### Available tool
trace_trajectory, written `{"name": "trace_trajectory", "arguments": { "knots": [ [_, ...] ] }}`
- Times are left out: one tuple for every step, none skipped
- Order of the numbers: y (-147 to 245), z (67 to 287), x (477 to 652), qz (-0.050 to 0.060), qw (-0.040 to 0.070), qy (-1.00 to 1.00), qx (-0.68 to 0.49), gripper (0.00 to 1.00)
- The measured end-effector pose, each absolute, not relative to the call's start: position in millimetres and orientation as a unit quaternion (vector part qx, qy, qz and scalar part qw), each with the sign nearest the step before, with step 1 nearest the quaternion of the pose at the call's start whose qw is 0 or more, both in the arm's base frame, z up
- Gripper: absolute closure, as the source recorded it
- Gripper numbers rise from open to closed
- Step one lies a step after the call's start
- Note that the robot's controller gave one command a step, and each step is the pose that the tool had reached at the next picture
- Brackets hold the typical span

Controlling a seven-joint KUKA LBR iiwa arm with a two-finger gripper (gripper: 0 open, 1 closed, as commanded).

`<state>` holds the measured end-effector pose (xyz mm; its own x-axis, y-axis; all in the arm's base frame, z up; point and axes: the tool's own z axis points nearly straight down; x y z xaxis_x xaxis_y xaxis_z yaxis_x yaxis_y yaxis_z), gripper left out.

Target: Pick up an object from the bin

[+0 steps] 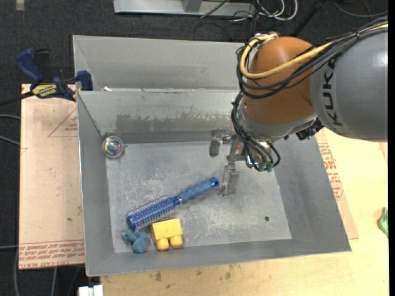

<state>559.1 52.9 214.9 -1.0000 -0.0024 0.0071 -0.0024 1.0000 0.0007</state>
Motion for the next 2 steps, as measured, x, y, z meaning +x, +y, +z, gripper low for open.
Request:
{"name": "trace_trajectory", "arguments": {
  "knots": [
    [105.0,65.2,568.3,-0.001,0.003,-0.999,-0.043,0.00],
    [103.6,70.2,570.1,-0.001,0.000,-0.999,-0.045,1.00]
  ]
}}
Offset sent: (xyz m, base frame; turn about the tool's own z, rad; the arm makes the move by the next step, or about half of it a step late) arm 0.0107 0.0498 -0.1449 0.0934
